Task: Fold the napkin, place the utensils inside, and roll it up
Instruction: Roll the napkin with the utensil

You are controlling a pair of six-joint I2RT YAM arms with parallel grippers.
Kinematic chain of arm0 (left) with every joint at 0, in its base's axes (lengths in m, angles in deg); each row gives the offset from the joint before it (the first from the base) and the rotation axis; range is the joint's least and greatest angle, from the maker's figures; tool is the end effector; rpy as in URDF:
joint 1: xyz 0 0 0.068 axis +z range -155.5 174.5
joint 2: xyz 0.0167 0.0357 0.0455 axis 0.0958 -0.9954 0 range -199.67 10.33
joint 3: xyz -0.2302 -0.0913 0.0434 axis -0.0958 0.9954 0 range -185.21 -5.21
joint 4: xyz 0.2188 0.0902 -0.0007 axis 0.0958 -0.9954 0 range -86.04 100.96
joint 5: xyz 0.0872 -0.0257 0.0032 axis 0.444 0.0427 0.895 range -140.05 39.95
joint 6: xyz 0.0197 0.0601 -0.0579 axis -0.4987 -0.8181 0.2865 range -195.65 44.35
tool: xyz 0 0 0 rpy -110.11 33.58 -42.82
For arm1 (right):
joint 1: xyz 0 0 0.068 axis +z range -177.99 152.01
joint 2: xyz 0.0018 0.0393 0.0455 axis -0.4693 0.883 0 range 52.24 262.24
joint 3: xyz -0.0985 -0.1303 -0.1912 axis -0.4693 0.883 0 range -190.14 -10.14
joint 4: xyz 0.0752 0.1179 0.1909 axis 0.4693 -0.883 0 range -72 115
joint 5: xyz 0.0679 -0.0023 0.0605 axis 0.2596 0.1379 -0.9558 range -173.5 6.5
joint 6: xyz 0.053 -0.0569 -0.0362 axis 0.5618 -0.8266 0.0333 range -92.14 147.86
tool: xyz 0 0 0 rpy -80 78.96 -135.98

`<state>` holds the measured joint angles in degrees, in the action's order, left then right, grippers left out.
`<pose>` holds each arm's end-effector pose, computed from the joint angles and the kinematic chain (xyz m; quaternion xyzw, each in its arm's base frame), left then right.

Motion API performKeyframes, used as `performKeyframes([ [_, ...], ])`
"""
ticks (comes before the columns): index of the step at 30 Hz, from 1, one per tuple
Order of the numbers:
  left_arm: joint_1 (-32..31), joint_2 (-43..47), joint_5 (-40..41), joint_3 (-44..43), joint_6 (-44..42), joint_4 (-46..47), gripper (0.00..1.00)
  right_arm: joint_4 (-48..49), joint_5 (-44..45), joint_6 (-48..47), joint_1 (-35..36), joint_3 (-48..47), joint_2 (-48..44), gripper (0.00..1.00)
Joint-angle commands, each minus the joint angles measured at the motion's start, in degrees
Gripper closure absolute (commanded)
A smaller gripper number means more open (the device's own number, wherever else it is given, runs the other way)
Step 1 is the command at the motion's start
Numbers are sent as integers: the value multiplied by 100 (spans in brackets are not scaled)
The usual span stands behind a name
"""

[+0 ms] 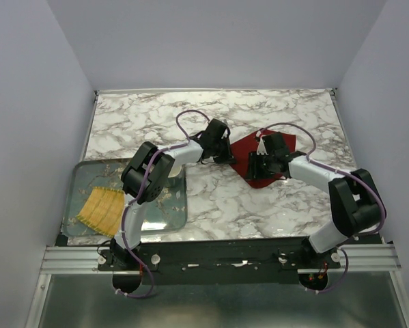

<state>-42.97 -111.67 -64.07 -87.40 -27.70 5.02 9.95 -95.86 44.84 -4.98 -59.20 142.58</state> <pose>0.3517 -0.2927 0.1193 -0.0381 0.9198 -0.3367 0.1980 0.2764 0.1349 0.1333 -0.0813 0.9486 0.1952 0.2353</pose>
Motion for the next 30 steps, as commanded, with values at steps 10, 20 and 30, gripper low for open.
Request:
performKeyframes([
  [10,21,-255,189,-42,-180,-479,98,-306,-434,26,-77,247,-351,65],
  [20,21,-290,154,-121,-206,-505,98,-411,-38,131,-252,63,220,75],
  [30,21,-255,102,-139,-215,-540,99,-1148,-416,-10,-244,-7,-851,47],
])
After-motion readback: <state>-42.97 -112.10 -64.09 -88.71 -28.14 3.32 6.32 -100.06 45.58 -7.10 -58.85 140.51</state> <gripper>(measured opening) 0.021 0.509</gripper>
